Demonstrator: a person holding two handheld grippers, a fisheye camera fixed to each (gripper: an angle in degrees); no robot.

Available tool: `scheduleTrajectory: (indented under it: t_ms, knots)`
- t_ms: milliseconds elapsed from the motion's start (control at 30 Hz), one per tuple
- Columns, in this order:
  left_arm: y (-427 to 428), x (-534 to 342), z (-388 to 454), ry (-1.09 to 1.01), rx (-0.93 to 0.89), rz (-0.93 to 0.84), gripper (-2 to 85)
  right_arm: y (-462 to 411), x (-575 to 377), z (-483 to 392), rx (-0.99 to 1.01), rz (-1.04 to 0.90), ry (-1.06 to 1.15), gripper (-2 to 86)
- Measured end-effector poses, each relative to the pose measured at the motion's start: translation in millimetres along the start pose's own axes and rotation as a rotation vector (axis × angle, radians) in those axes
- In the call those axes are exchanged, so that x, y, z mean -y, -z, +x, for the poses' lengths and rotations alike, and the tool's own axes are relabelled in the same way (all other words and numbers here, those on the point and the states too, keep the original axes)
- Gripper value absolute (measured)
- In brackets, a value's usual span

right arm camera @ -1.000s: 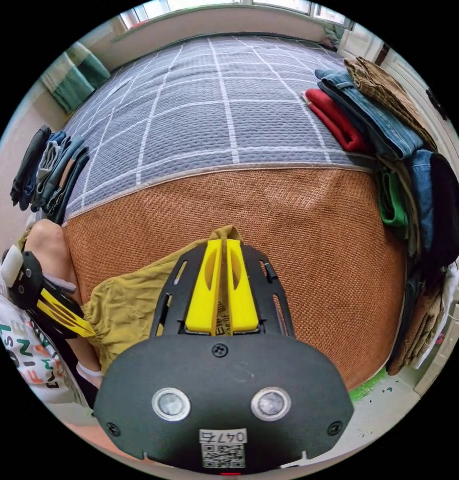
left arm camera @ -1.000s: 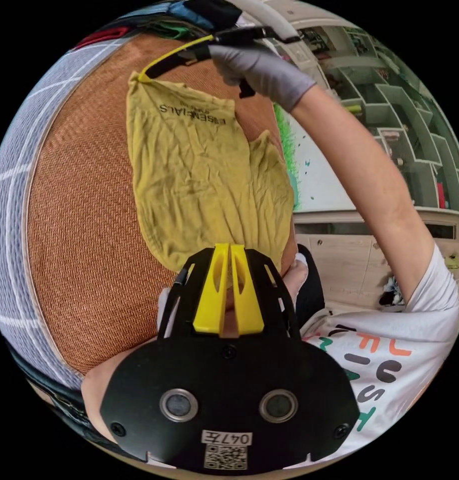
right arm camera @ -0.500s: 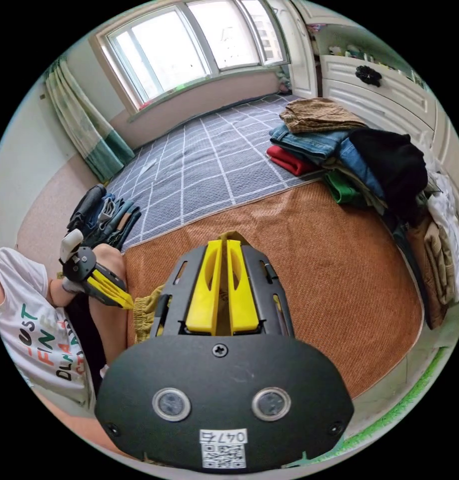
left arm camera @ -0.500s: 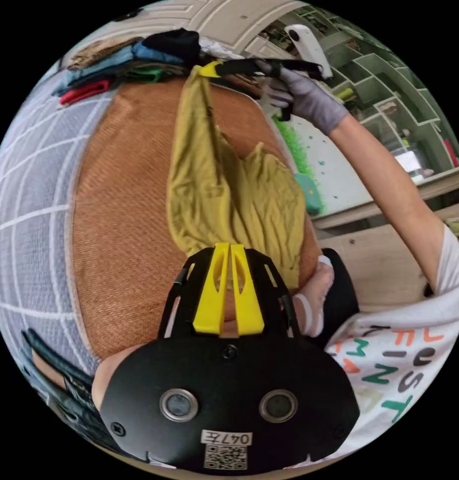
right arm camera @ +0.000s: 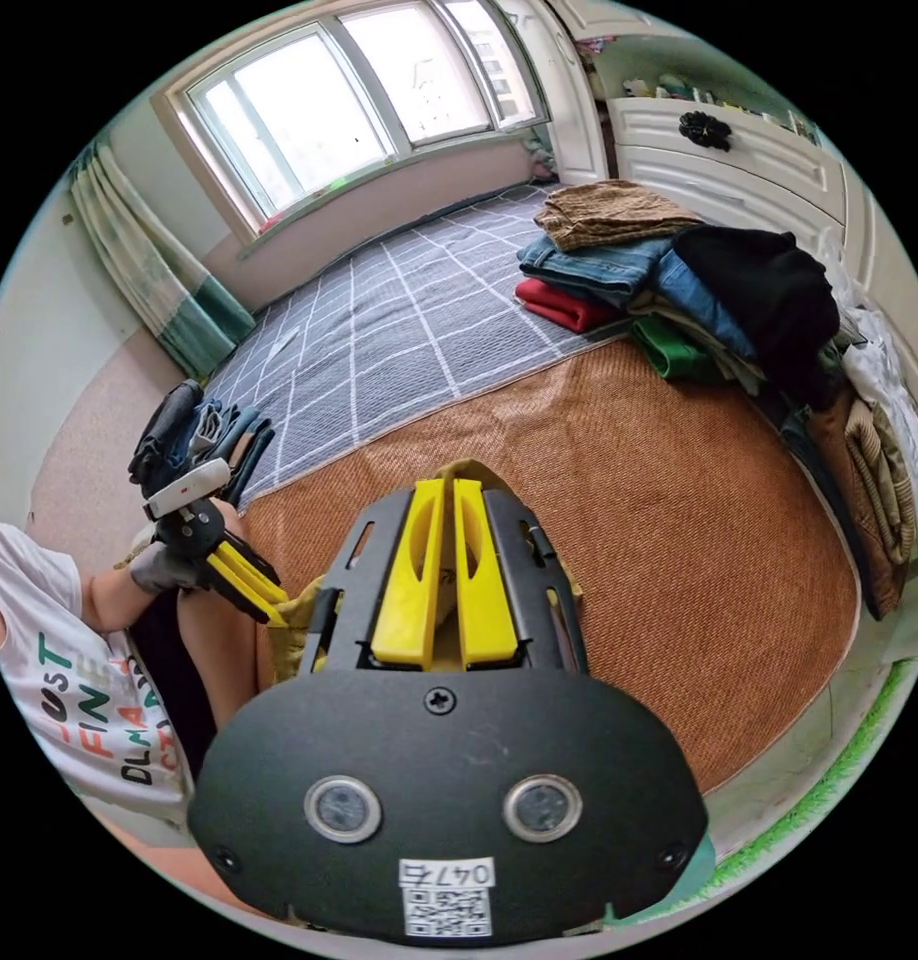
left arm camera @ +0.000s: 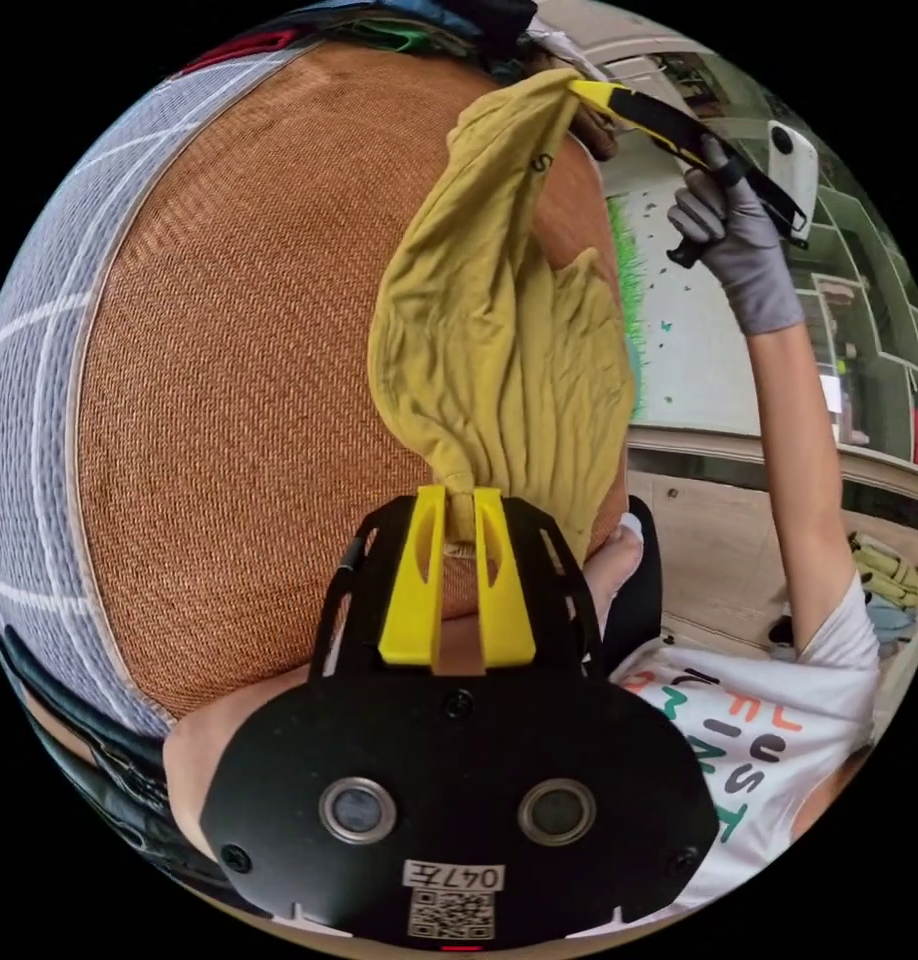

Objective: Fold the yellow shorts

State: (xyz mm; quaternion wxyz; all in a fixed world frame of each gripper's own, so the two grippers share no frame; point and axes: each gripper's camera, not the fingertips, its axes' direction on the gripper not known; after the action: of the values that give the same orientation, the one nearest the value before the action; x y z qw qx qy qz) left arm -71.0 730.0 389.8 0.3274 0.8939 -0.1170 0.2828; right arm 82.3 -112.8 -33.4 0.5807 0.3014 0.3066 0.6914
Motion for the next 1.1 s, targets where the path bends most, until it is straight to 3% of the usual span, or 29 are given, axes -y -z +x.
scheduleTrajectory:
  t_ms: [133, 300, 467, 533, 633, 767, 967, 1100]
  knots:
    - [37.1, -7.7, 72.1, -0.116, 0.096, 0.085, 3.2, 31.1, -21.8, -1.9, -0.030, 0.013, 0.034, 0.0]
    - [59.0, -45.2, 233.2, -0.334, 0.456, 0.187, 2.8, 109.5, -92.5, 1.1, -0.062, 0.117, 0.087, 0.1]
    - [-47.6, -62.5, 406.1, -0.705, 0.892, 0.064, 2.6, 183.6, -242.0, 24.7, -0.080, 0.212, -0.006, 0.2]
    - [-88.2, -63.6, 434.5, -0.796, 0.961, 0.000, 2.5, 190.9, -296.7, 34.4, -0.087, 0.218, -0.084, 0.1]
    - [-122.6, -60.7, 458.8, -0.871, 0.985, -0.088, 2.3, 179.9, -374.9, 50.8, -0.087, 0.168, -0.238, 0.1]
    - [-105.2, -47.5, 474.3, -0.876, 0.988, -0.106, 2.3, 166.4, -442.4, 61.1, -0.093, 0.165, -0.424, 0.1]
    - [-32.7, -45.8, 488.8, -0.860, 0.942, -0.015, 2.6, 193.0, -465.0, 42.8, -0.012, 0.333, -0.426, 0.0]
    - [-46.1, -34.7, 471.3, -0.904, 0.788, -0.113, 3.5, 183.2, -473.5, 46.9, -0.043, 0.187, -0.524, 0.6]
